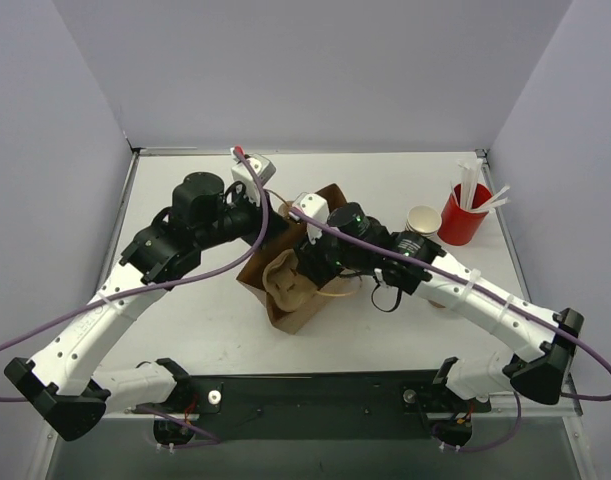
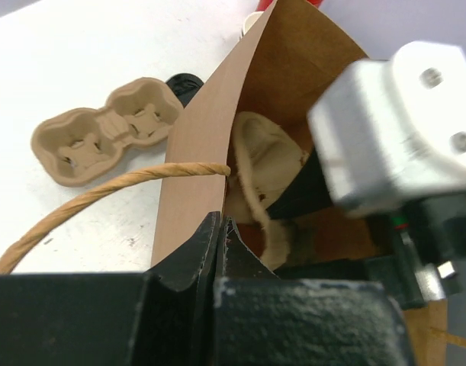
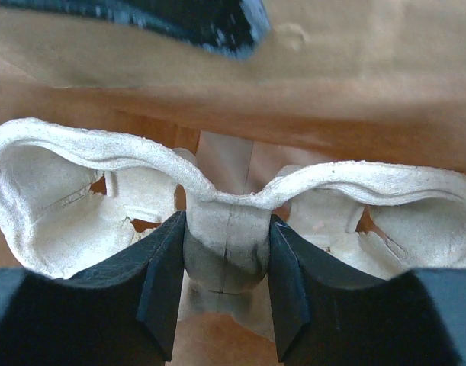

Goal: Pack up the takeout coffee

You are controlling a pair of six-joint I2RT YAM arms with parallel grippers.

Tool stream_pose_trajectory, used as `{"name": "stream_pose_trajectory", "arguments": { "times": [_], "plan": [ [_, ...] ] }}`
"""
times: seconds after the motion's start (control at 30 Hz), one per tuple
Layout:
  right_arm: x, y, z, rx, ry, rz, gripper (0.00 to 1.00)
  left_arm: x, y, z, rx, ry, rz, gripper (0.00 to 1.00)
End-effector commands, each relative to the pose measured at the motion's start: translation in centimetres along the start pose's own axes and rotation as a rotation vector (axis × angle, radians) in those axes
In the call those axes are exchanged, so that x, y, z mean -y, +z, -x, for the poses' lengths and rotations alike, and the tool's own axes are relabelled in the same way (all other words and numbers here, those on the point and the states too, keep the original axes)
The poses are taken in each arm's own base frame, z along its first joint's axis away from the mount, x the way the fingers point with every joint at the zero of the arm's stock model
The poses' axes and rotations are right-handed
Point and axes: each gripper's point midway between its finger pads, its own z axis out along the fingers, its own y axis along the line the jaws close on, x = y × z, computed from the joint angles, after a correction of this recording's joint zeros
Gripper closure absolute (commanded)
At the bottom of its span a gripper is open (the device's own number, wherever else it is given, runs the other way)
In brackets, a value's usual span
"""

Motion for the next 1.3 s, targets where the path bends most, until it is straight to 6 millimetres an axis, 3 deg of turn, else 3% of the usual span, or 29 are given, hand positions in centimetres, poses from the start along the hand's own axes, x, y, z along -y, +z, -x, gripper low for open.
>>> {"name": "stream_pose_trajectory", "arguments": {
  "times": [0.0, 0.3, 0.7, 0.9, 1.13, 1.27],
  "plan": [
    [-0.1, 1.2, 0.1, -0.060, -0.041, 0.010, 0.63, 1.8, 0.7, 2.0, 0.046, -0.051, -0.088, 1.00],
    [0.6, 3.9, -3.3, -0.216, -0.050, -0.005, 0.63, 1.5, 1.0, 2.0, 0.002, -0.062, -0.061, 1.00],
    [1.3, 4.2, -6.8, -0.310, 0.010, -0.004, 0.63, 0.3, 1.1, 1.6, 0.020, -0.244, 0.038, 1.00],
    [1.1, 4.6, -7.3, -0.328, 0.013, 0.007, 0.62, -0.1, 1.1, 1.3, 0.025, -0.251, 0.052, 1.00],
    [1.3, 4.4, -8.0, -0.352, 0.011, -0.002, 0.62, -2.6, -0.3, 1.8, 0.097, -0.220, 0.197, 1.00],
    [0.9, 3.7, -6.3, -0.299, 0.013, 0.023, 0.62, -2.2, -0.4, 2.0, 0.132, -0.241, 0.170, 1.00]
  ]
}}
